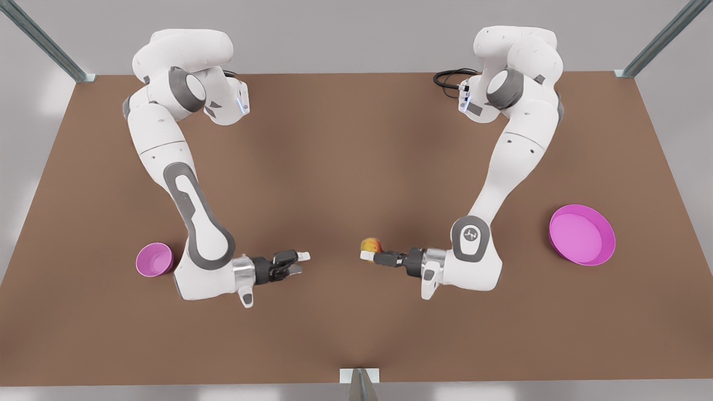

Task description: Use the left arm to pick up the apple from the plate, transfer it to the gripper of the right arm, and then use the right arm to place it into the bowl

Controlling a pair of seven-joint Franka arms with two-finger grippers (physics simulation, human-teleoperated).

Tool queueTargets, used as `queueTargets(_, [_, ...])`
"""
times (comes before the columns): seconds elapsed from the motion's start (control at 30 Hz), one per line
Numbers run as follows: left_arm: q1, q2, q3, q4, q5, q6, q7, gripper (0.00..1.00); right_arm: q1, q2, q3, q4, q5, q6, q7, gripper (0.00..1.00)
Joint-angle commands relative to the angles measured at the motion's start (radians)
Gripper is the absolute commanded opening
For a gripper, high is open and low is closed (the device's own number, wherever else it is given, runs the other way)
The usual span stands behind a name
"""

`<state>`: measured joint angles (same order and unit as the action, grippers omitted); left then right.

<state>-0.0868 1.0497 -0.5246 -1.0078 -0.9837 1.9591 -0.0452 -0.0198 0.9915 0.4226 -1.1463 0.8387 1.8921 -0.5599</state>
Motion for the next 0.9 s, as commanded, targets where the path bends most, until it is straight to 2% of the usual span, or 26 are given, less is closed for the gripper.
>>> queueTargets(0.0, [-0.001, 0.004, -0.003, 0.003, -0.036, 0.055, -0.272, 0.71, 0.001, 0.001, 0.015, -0.001, 0.017, 0.170, -0.840, 1.00])
queueTargets(0.1, [-0.002, 0.015, -0.008, 0.008, -0.038, 0.064, -0.254, 0.72, 0.001, 0.010, 0.073, -0.007, 0.028, 0.170, -1.005, 1.00])
queueTargets(0.33, [-0.034, 0.023, -0.014, 0.018, -0.036, 0.095, -0.124, 0.72, -0.009, 0.079, 0.182, 0.008, 0.125, 0.183, -1.154, 1.00])
queueTargets(0.87, [-0.050, 0.023, -0.012, 0.021, -0.030, 0.096, -0.051, 0.72, -0.017, 0.084, 0.282, -0.007, 0.140, 0.212, -1.221, 1.00])
